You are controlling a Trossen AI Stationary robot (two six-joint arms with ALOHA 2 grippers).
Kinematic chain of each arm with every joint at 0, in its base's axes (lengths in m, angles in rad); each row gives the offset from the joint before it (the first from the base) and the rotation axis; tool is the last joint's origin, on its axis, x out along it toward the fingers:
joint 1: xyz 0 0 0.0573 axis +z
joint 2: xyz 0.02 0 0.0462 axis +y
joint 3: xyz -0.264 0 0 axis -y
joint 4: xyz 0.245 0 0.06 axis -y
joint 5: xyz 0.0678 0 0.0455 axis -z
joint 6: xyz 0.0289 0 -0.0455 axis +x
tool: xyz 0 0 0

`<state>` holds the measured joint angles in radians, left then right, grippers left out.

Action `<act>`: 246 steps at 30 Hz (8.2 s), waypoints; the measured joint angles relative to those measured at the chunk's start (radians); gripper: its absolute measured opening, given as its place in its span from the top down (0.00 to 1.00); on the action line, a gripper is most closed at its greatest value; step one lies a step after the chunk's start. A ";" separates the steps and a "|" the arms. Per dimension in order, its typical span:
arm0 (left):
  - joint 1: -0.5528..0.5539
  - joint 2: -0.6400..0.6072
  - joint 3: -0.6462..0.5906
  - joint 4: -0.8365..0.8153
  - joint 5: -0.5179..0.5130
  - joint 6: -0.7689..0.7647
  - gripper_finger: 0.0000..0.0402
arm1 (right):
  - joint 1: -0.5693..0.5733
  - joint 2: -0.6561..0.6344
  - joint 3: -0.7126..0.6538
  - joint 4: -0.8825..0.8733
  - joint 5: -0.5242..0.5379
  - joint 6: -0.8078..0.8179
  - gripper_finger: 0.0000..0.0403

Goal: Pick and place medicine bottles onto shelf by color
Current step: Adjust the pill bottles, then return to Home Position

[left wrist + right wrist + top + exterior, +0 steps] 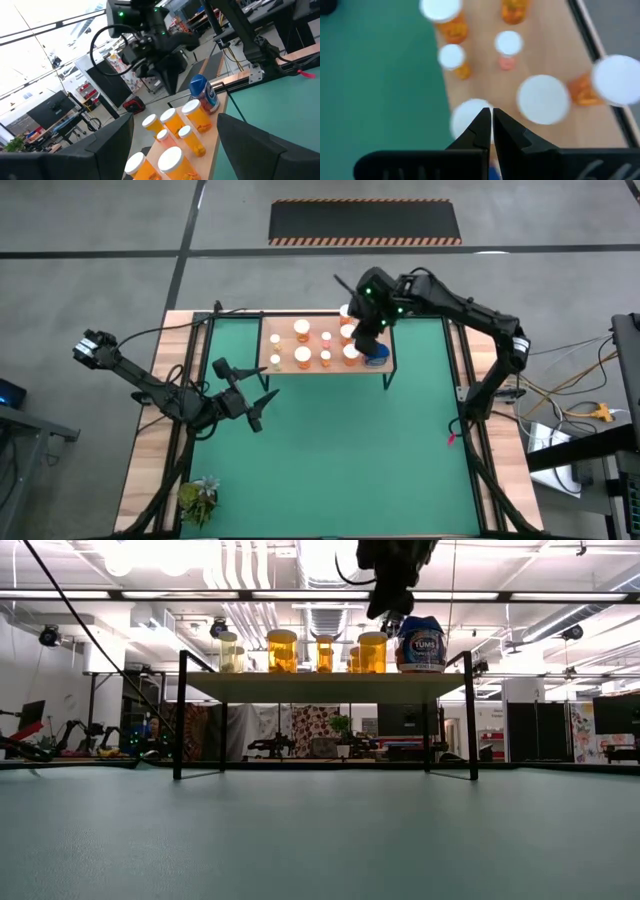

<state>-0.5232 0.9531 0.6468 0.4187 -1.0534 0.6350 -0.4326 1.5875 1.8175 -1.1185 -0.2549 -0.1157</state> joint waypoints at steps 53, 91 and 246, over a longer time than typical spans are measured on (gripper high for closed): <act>0.000 0.000 0.000 0.000 0.002 -0.003 0.33 | 0.101 0.032 0.002 -0.007 0.178 0.020 0.98; -0.310 -0.140 -0.153 -0.372 0.033 -0.626 0.69 | 0.518 -0.741 -1.333 1.455 0.123 -0.181 0.98; -0.292 -0.666 -0.640 -0.297 0.028 -0.392 0.98 | 0.515 -1.493 -1.806 1.535 0.335 -0.356 0.98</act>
<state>-0.8154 0.2874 0.0063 0.1215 -1.0256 0.2434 0.0823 0.0942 0.0113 0.4164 0.0803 -0.4717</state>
